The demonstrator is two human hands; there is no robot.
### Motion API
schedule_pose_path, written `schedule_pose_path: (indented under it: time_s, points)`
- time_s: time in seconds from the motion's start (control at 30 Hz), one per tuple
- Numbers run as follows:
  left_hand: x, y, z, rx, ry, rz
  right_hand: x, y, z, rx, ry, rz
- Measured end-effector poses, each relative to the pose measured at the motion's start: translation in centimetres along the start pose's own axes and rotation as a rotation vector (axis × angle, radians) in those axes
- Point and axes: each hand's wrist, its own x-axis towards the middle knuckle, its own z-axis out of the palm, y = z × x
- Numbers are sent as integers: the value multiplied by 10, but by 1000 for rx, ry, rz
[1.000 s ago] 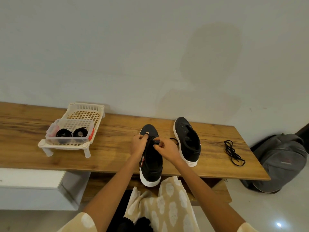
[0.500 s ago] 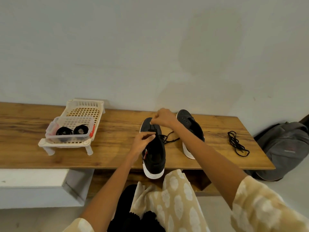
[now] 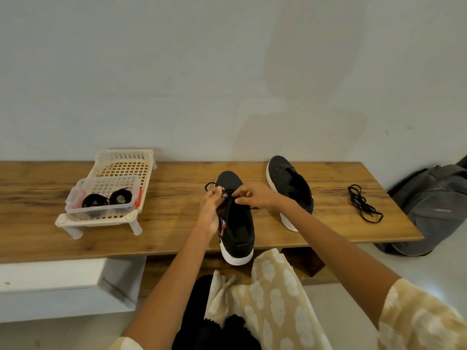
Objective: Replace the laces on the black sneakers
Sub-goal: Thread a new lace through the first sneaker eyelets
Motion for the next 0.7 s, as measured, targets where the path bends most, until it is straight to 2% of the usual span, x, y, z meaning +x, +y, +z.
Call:
schedule_pose_path:
  time_s: [0.13,0.23,0.4,0.57,0.63,0.7]
  points:
    - [4,2,7,205,-18,83,0,-1,5,-83,145,-62]
    - [0,2,12,271,16,69,9,-9,1,-186,187,-42]
    - [-11,-8,16,381,-43,29,22,-42,-36,-34,368,-33]
    - [-3,-8,18,502,-43,211,33,-57,-52,119,469,18]
    - [0,-6,21,492,-8,173,32,-54,-47,221,503,28]
    - [3,-6,20,460,26,107,29,-47,-40,277,469,17]
